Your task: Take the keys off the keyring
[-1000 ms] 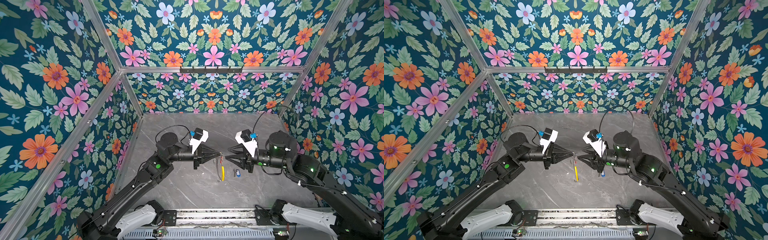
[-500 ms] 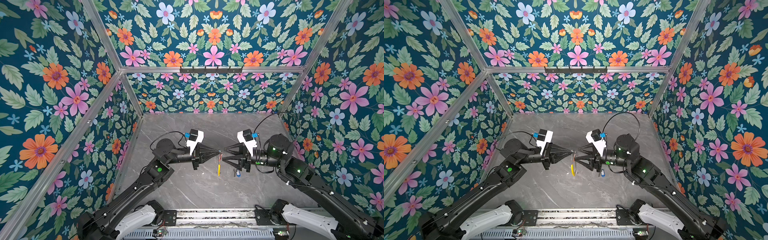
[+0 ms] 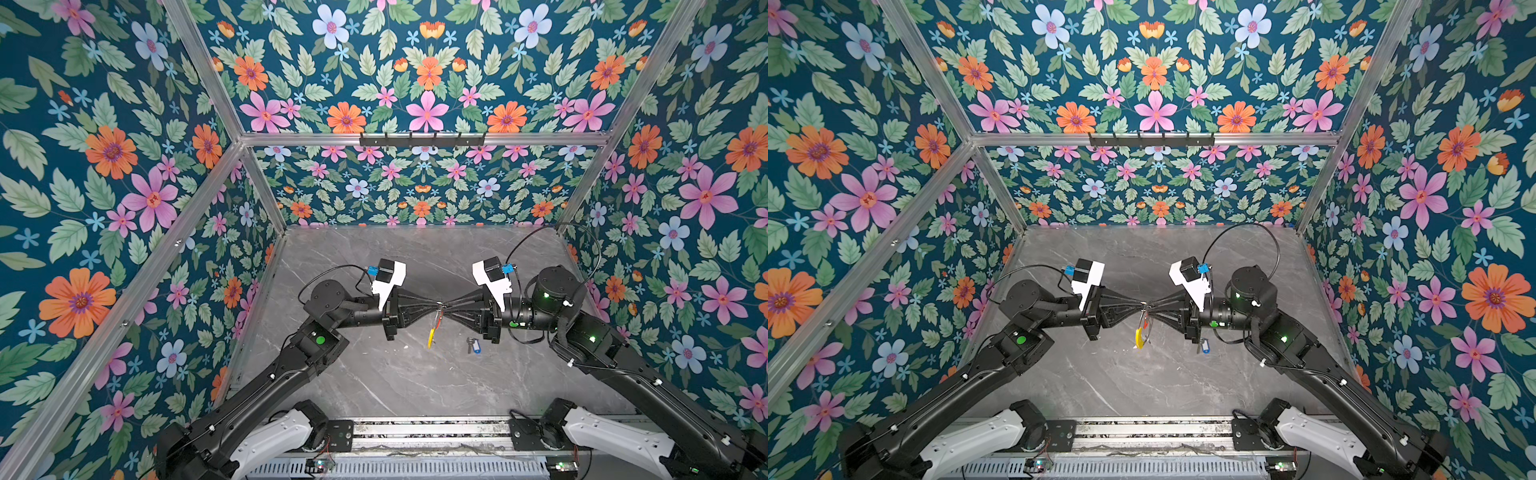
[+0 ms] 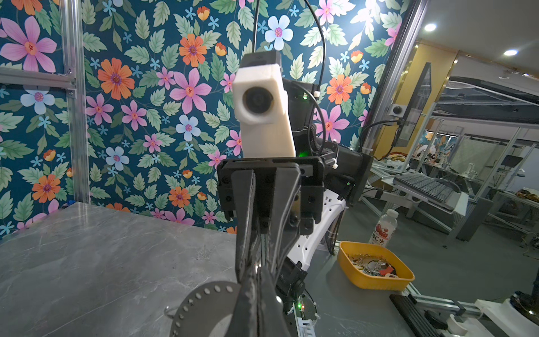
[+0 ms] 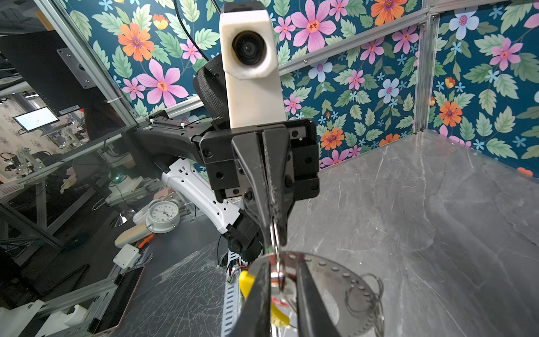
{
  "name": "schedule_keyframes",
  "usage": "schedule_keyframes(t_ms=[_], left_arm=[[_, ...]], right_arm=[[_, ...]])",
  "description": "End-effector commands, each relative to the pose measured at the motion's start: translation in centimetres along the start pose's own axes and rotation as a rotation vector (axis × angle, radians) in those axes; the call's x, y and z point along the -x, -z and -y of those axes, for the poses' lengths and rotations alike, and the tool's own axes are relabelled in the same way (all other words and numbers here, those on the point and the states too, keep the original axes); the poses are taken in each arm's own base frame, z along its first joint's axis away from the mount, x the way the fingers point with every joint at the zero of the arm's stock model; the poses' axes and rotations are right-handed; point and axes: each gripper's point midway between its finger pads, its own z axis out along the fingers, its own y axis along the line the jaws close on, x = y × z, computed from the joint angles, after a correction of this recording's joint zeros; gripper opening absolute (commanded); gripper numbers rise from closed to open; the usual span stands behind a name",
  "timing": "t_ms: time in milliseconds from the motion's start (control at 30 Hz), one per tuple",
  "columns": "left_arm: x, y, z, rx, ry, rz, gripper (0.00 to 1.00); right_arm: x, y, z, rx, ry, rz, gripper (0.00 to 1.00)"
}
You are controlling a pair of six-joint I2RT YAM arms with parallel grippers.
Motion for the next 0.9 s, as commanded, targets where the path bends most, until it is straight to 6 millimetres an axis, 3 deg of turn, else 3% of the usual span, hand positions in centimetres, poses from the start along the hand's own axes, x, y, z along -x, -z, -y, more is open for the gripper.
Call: schedule_keyframes(t_ms=[0, 133, 867], left_arm=[[1.2, 0.1, 0.7, -0.022, -0.038, 0.040, 0.00], [1.4, 0.1, 0.6, -0.019, -0.036, 0.050, 0.00], [3.1, 0.4, 2.5, -0.139, -0.027, 0.176, 0.00]], right_arm=[[0.3, 0.1, -0.2, 0.006, 0.017, 0.006, 0.12], [0.2, 0.1, -0.1, -0.001, 0.017, 0.002, 0.00], [-2.2, -0.3, 0.7, -0.012, -0.019, -0.057, 0.00]])
